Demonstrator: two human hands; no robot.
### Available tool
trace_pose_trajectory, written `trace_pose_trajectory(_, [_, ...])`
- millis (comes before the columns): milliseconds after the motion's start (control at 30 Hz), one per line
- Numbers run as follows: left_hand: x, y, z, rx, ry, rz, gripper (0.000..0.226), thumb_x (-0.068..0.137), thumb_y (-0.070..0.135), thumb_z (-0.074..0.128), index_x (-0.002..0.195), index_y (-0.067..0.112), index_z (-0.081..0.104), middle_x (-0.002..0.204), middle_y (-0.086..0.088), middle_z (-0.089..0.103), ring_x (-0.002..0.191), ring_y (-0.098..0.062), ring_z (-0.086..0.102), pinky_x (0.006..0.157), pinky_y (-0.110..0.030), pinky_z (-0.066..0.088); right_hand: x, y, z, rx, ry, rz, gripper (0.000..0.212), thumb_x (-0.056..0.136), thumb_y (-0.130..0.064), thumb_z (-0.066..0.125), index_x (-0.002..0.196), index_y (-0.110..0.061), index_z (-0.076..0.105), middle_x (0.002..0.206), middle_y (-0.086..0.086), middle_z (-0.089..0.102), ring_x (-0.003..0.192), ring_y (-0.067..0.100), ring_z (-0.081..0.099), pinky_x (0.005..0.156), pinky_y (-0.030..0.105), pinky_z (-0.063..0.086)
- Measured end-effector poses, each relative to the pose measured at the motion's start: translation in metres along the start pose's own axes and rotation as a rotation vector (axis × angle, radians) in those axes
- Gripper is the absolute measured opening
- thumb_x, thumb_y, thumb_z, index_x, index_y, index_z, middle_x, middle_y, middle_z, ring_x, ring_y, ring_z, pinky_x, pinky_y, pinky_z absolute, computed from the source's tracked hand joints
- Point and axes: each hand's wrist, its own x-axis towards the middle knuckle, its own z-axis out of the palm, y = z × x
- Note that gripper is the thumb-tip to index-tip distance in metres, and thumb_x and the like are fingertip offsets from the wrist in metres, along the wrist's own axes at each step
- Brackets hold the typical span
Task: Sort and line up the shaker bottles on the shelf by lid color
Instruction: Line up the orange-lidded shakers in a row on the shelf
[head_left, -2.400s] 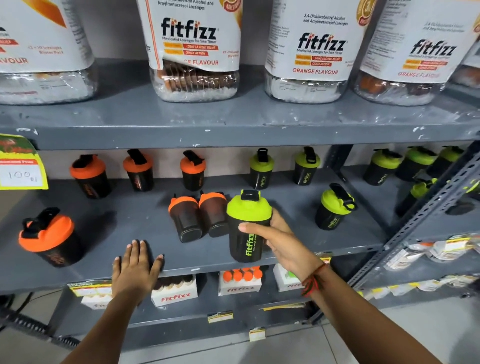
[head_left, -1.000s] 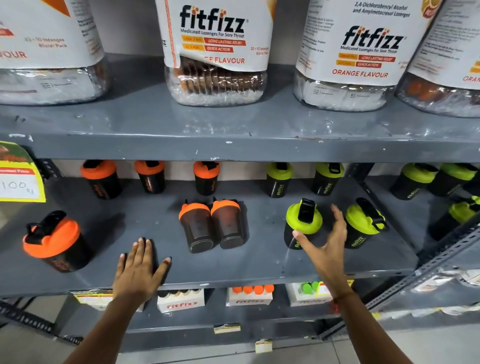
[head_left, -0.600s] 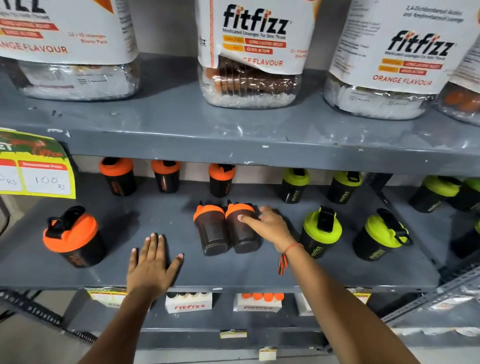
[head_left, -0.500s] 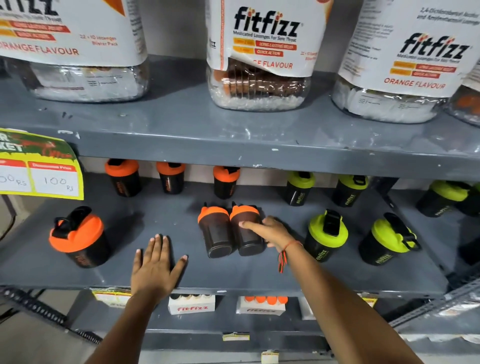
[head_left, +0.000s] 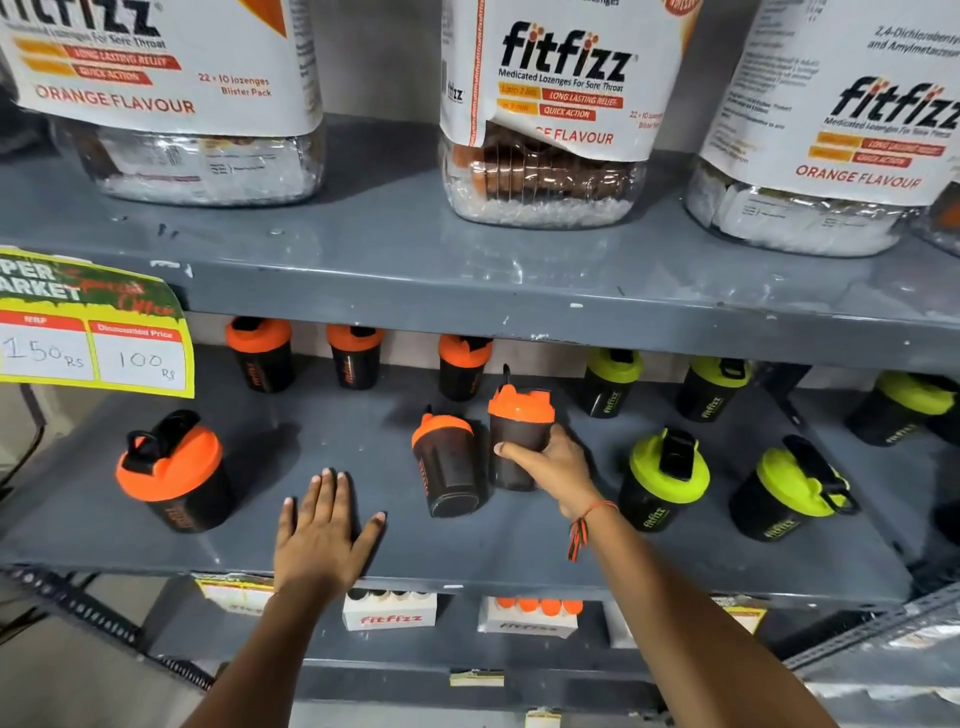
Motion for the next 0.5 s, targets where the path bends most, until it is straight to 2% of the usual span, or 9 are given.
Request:
trace_pose_trajectory(100, [0.0, 0.001, -0.001, 0.003, 0.001, 0.001, 0.093, 0.08, 0.075, -0.001, 0.152, 0.016, -0.004, 0.163, -0.002, -0.004, 0.149, -0.016, -0.01, 0.12, -0.043, -0.009, -0.01, -0.002, -0.002, -0.05, 0.113, -0.169, 0.074, 0.053, -0.043, 0.088, 0.117, -0.022, 0.057, 0.112, 0.0, 0.069, 0.101, 0.019, 0.064, 0.091, 0.034, 0.053])
trace_pose_trajectory(233, [0.0, 0.001, -0.001, -0.007, 0.003, 0.003, 0.094, 0.079, 0.075, -0.001, 0.152, 0.015, -0.004, 0.162, -0.002, -0.004, 0.149, -0.016, -0.01, 0.12, -0.043, -0.01, -0.016, 0.008, -0.003, -0.001, 0.134, -0.226, 0.072, 0.061, -0.016, 0.09, 0.124, -0.016, 0.055, 0.111, 0.0, 0.067, 0.101, 0.017, 0.063, 0.087, 0.026, 0.047])
trace_pose_trajectory(400, [-0.001, 0.001, -0.001, 0.007, 0.013, 0.003, 0.092, 0.081, 0.073, 0.0, 0.152, 0.015, -0.003, 0.163, -0.002, -0.003, 0.149, -0.015, -0.01, 0.12, -0.042, -0.01, -0.015, 0.029, -0.004, 0.037, 0.049, -0.192, 0.073, 0.066, -0.007, 0.085, 0.13, -0.019, 0.052, 0.117, 0.004, 0.068, 0.105, 0.018, 0.064, 0.08, 0.012, 0.045])
trace_pose_trajectory(500, [-0.001, 0.002, -0.002, 0.009, 0.015, 0.005, 0.091, 0.082, 0.073, 0.0, 0.152, 0.014, -0.003, 0.163, -0.002, -0.003, 0.149, -0.015, -0.01, 0.12, -0.042, -0.01, -0.014, 0.03, -0.005, 0.045, 0.019, -0.198, 0.074, 0.068, -0.007, 0.085, 0.132, -0.02, 0.051, 0.118, 0.003, 0.067, 0.105, 0.016, 0.063, 0.083, 0.016, 0.045])
